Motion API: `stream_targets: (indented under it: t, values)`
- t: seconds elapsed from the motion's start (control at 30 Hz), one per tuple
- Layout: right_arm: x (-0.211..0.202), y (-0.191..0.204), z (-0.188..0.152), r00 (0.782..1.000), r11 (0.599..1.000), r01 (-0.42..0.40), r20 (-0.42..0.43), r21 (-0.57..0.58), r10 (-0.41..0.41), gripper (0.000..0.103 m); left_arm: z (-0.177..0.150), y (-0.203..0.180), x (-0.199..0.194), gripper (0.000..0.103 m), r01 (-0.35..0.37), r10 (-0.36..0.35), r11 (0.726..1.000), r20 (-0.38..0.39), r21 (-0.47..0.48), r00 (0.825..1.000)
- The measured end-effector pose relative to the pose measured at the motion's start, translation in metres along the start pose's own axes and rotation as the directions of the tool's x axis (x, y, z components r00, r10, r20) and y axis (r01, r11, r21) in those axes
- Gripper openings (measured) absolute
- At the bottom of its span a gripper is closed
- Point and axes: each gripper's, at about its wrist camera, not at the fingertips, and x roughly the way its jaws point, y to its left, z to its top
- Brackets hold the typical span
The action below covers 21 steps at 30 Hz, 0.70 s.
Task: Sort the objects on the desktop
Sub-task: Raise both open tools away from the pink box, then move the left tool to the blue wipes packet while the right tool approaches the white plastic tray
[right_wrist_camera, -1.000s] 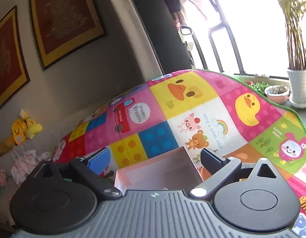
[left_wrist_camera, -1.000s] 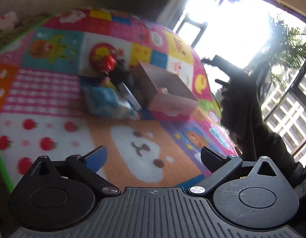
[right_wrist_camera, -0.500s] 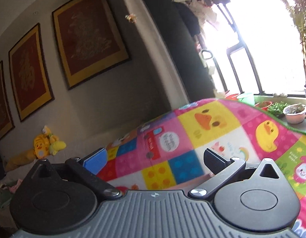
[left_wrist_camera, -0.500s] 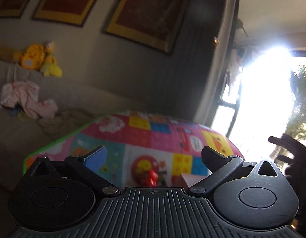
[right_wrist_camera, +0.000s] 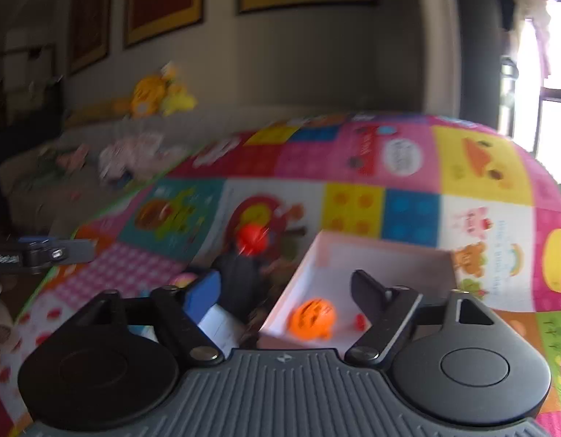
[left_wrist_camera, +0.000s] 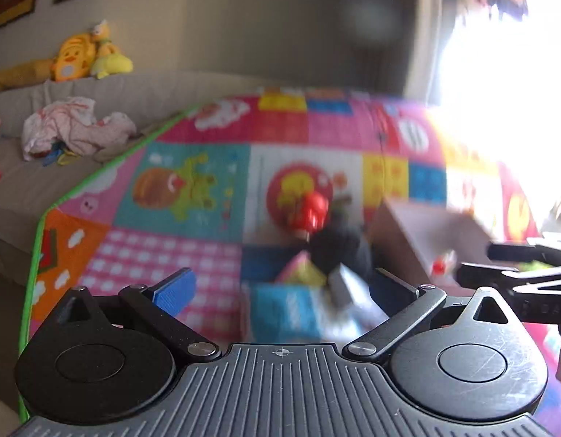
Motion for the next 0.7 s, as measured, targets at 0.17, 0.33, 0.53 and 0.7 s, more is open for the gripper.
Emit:
stream_targets:
  t: [0.17,0.33,0.53,0.7]
  values:
    - [0.049,0.033,-0.012,0.994,0.998,-0.058,-0.090,-0.030,0.055,0.065,-0.028,0.011,0.021,0.103,-0.107,0.108,0.994,-0.057,0.023,0.993]
    - [0.089,0.047,-0.013,0.986,0.993,-0.101,-0.139,-0.059,0.092,0.066,-0.026,0.056,0.031,0.103,-0.173,0.158,0.974,-0.111,-0.145,0.981]
    - [0.106,0.059,-0.006,0.989,0.990,-0.097,-0.118,-0.098,0.085,0.048,-0.015,0.070,0.021,0.103,-0.108,0.094,0.975,-0.080,-0.195,0.992]
    - [0.072,0.056,-0.007,0.989,0.988,-0.110,-0.108,-0.106,0.098,0.024,0.000,0.062,0.002,0.103,-0.057,0.049,0.987,-0.057,-0.153,0.997]
